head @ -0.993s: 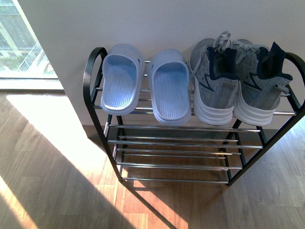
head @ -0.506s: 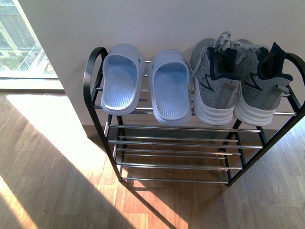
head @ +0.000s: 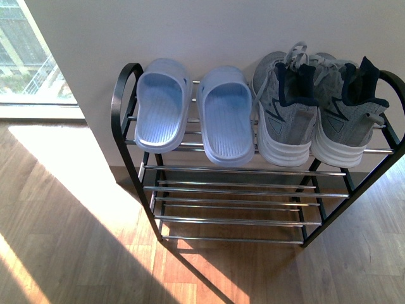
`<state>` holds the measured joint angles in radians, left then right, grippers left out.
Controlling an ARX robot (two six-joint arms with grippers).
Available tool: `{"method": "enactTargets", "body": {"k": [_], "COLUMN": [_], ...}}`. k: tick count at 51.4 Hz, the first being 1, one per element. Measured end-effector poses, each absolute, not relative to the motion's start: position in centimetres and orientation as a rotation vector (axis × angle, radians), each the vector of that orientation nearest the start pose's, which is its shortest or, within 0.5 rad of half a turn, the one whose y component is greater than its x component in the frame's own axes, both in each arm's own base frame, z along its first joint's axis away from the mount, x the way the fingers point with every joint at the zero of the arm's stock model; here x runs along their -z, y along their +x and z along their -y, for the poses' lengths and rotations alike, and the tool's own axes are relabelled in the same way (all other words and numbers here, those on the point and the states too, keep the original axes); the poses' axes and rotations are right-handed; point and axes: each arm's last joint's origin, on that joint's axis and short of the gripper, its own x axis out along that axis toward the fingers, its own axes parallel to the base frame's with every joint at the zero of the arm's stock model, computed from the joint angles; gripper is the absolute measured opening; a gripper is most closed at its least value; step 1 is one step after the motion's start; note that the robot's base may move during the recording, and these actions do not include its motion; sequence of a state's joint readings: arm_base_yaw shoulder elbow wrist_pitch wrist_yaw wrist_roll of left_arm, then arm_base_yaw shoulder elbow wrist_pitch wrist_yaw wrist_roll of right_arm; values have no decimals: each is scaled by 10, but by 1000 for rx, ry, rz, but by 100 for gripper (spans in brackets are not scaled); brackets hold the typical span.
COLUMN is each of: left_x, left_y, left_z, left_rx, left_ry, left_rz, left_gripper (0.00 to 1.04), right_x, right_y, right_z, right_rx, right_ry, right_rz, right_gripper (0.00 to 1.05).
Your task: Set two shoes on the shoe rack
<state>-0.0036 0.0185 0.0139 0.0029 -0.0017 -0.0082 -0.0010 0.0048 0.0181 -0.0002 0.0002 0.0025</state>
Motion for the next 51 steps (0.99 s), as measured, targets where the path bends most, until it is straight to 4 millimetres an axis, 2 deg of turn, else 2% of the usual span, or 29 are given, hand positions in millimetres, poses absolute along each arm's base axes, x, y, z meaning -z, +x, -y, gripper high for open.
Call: {"method": "enactTargets", "body": {"k": [10, 12, 17, 25, 32, 38, 51], "left_x": [-167, -167, -167, -167, -167, -167, -167], "left_y": [98, 98, 98, 98, 98, 98, 98], "left_z": [0, 0, 0, 0, 0, 0, 0], "left_rx": [3, 3, 3, 3, 3, 3, 3], "left_ry": [-9, -8, -8, -8, -8, -7, -7], "left_rz": [-3, -3, -3, -3, -2, -2, -2], "left_gripper": [2, 6, 20, 52, 72, 97, 95], "right_x": [-169, -169, -169, -169, -169, -169, -169], "right_y": [97, 97, 97, 97, 97, 97, 97], "right_z": [0, 0, 0, 0, 0, 0, 0], "right_rx": [1, 1, 1, 2, 2, 1, 2], "right_ry": [2, 2, 2, 2, 3, 2, 2], "right_rz": [14, 14, 14, 14, 14, 14, 14], "right_gripper": [96, 96, 96, 96, 96, 96, 96]}}
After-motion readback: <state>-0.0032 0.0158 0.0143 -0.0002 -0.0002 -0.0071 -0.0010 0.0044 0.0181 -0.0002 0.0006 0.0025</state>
